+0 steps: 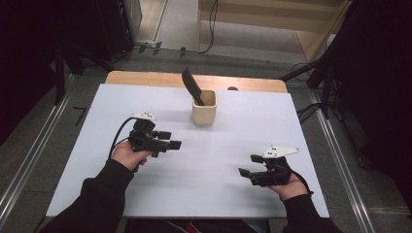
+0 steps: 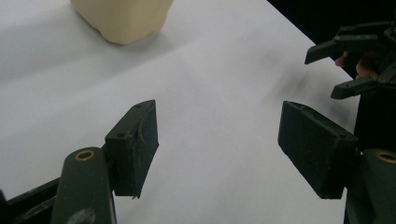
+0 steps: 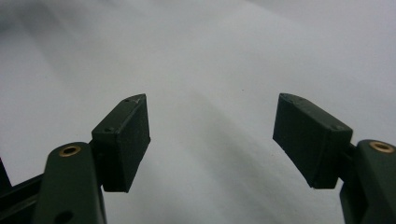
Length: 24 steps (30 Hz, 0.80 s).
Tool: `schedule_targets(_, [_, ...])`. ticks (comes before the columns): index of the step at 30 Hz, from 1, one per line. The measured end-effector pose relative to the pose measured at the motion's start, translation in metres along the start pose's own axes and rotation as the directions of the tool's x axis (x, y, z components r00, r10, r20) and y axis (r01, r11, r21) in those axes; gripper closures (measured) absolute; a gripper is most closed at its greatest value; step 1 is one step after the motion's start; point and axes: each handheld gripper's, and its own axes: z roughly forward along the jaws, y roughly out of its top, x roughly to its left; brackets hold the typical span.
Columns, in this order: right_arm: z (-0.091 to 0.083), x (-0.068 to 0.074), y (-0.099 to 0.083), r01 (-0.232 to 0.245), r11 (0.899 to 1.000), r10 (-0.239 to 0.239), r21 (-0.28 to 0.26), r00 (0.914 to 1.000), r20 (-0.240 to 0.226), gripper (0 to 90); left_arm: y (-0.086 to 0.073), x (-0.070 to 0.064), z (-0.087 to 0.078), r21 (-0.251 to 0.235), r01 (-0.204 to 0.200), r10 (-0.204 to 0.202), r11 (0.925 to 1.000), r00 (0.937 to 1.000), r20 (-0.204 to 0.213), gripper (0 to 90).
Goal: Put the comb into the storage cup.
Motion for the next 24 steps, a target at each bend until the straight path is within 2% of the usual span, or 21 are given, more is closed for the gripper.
schedule_targets(21, [0.001,-0.001,0.000,0.001,1.000,-0.001,0.012,1.0000,0.007,25.5,-0.028,-0.012,-0.008,0.030,-0.044,0.045,0.9986,0.9986,-0.028,29.4])
schedule_targets(24, [0.001,-0.001,-0.001,-0.003,1.000,0.003,0.012,0.9999,0.010,25.5,-0.032,-0.012,-0.009,0.028,-0.045,0.046,0.9986,0.9988,-0.020,29.4])
